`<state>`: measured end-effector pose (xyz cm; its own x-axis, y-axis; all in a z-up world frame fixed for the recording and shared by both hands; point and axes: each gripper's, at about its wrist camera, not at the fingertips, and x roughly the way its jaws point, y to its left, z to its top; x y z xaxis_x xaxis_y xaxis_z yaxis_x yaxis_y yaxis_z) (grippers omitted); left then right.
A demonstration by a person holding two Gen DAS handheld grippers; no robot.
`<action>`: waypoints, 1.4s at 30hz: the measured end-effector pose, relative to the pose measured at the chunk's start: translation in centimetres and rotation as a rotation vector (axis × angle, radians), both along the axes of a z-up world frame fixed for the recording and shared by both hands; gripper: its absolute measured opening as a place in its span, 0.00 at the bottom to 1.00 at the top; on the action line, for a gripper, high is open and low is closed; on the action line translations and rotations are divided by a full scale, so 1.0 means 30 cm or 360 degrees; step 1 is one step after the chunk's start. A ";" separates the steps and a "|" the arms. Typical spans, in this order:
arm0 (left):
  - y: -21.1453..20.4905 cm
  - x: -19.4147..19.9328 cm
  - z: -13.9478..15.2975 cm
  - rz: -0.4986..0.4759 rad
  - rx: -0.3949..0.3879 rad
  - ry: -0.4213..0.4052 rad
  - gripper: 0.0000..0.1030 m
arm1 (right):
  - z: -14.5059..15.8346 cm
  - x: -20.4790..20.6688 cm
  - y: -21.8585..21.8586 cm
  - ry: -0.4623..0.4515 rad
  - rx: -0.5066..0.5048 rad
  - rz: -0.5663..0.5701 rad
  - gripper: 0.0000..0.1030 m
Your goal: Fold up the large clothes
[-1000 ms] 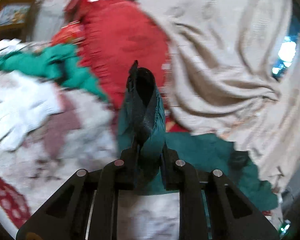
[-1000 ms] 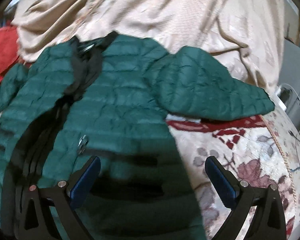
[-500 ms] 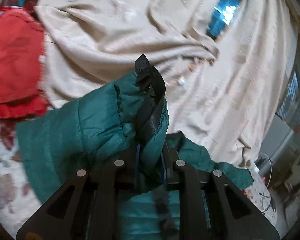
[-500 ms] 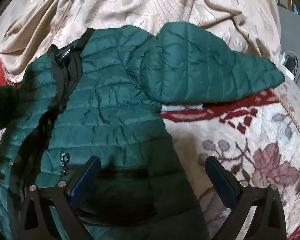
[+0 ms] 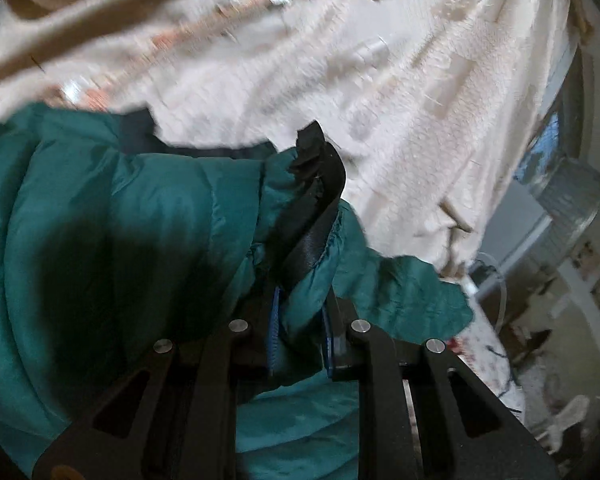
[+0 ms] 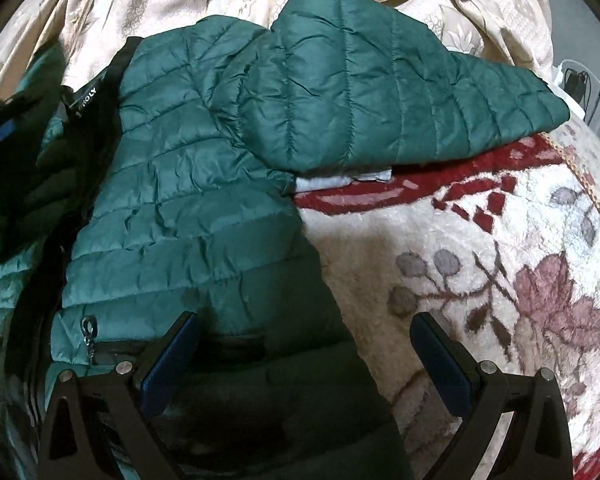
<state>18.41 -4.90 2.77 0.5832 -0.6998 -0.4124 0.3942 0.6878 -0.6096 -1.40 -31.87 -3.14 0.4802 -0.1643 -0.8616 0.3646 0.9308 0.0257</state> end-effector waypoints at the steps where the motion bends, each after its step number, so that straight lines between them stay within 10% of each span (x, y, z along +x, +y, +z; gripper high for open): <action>1: -0.031 -0.006 -0.018 -0.0059 -0.0037 -0.0001 0.15 | 0.002 0.001 0.001 -0.0003 -0.0001 0.0003 1.00; 13: -0.213 0.013 -0.129 -0.0330 0.0028 0.0111 0.18 | -0.013 0.018 0.002 0.0009 -0.0020 -0.0011 1.00; 18: -0.183 0.024 -0.160 -0.0280 -0.0006 0.0223 0.66 | -0.016 0.014 0.009 -0.0004 -0.0052 -0.0014 1.00; 23: -0.113 -0.003 -0.141 -0.0215 -0.0028 0.0298 0.72 | 0.009 0.018 0.027 -0.0032 -0.0114 -0.0027 1.00; 29: 0.225 -0.019 0.026 0.0514 0.0343 -0.0031 0.72 | 0.184 0.051 0.133 -0.0399 -0.0211 0.0153 1.00; 32: 0.401 0.023 -0.011 0.0935 0.0505 0.0102 0.68 | 0.224 0.158 0.188 -0.0467 -0.0086 0.0313 1.00; 37: 0.541 0.077 -0.090 0.1098 0.0409 0.0323 0.61 | 0.202 0.396 0.297 -0.0538 0.0176 0.0566 1.00; 42: 0.556 0.137 -0.197 0.1069 0.0423 0.0489 0.61 | 0.006 0.568 0.211 -0.0173 0.0348 0.0514 0.99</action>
<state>22.51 11.79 -3.13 0.6794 -0.0927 -0.7279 -0.3177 0.8571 -0.4057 15.63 -25.54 -2.95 0.5676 0.1913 -0.8008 0.0388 0.9653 0.2581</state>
